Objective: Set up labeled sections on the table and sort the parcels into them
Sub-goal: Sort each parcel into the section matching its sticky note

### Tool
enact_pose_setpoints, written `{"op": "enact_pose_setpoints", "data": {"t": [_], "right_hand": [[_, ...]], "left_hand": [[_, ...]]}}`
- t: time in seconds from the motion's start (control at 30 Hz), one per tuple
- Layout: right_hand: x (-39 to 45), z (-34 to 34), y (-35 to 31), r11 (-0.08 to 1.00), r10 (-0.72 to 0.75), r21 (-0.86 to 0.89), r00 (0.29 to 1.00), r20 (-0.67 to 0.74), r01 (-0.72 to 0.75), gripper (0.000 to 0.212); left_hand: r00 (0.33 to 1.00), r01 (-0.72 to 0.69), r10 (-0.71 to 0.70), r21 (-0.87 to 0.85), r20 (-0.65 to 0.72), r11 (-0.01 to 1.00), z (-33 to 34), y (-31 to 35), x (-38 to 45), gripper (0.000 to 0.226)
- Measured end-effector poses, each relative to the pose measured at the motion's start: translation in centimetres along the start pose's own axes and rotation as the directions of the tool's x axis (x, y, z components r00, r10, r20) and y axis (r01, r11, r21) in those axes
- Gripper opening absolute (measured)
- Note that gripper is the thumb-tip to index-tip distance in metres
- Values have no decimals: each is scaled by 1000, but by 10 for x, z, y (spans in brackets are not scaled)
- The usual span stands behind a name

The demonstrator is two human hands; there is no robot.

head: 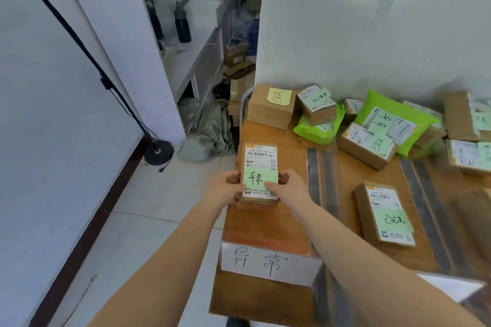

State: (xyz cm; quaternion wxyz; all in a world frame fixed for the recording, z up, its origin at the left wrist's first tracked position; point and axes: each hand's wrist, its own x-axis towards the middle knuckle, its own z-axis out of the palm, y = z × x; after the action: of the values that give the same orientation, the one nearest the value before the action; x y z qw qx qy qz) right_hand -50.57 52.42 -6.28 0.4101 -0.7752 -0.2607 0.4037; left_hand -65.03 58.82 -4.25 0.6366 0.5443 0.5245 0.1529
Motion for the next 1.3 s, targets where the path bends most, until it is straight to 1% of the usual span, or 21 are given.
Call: {"op": "enact_pose_setpoints", "data": {"t": [0.13,0.2,0.27,0.4,0.47,0.57,0.63,0.7,0.77,0.87,0.93,1.03,1.1,1.2,1.3], "right_hand": [[16,13,20,987,91,-130,996,-22,-93,28],[20,18,31,970,138,-200,990,-19,-139,30],[21,22,40,959,177,-221,984,-11,-175,33],[22,25,49,962,200,-185,979,-28,-201,31],[22,24,50,958,208,-197,978,-20,-208,31],[22,22,47,949,227,-229,974,17,-217,40],[21,19,43,946,229,-243,973,27,-216,49],[19,13,38,946,198,-260,980,-1,-192,57],[18,5,31,954,137,-264,990,-40,-143,63],[18,-15,12,959,16,-281,996,-88,-40,65],[22,-34,-3,955,-55,-297,992,-115,18,63],[35,-67,-24,944,-143,-317,979,-149,89,59],[47,-90,-35,940,-178,-320,968,-178,114,57],[74,-121,-52,920,-239,-360,950,-201,155,54],[110,-147,-65,917,-262,-356,944,-199,179,51]], "left_hand": [[993,107,-106,-10,41,994,-2,-25,27,41],[989,139,-138,-9,58,990,-1,-36,35,40],[985,161,-160,-3,64,987,0,-48,40,41],[987,152,-153,23,51,988,0,-59,46,41],[988,144,-147,52,50,988,0,-59,46,40],[990,122,-129,132,53,984,1,-56,45,41],[996,77,-83,212,21,974,2,-52,44,43],[999,18,-9,280,-32,960,3,-45,43,43],[996,-44,65,319,-58,947,5,-32,43,40],[985,-138,165,373,-41,917,13,-6,47,42],[974,-201,227,408,-16,891,22,17,53,46],[953,-274,302,445,7,853,41,52,65,45],[944,-296,330,460,8,837,56,75,74,44],[936,-314,352,443,-4,840,82,104,92,42],[943,-292,333,431,-23,854,108,124,116,42]]}}
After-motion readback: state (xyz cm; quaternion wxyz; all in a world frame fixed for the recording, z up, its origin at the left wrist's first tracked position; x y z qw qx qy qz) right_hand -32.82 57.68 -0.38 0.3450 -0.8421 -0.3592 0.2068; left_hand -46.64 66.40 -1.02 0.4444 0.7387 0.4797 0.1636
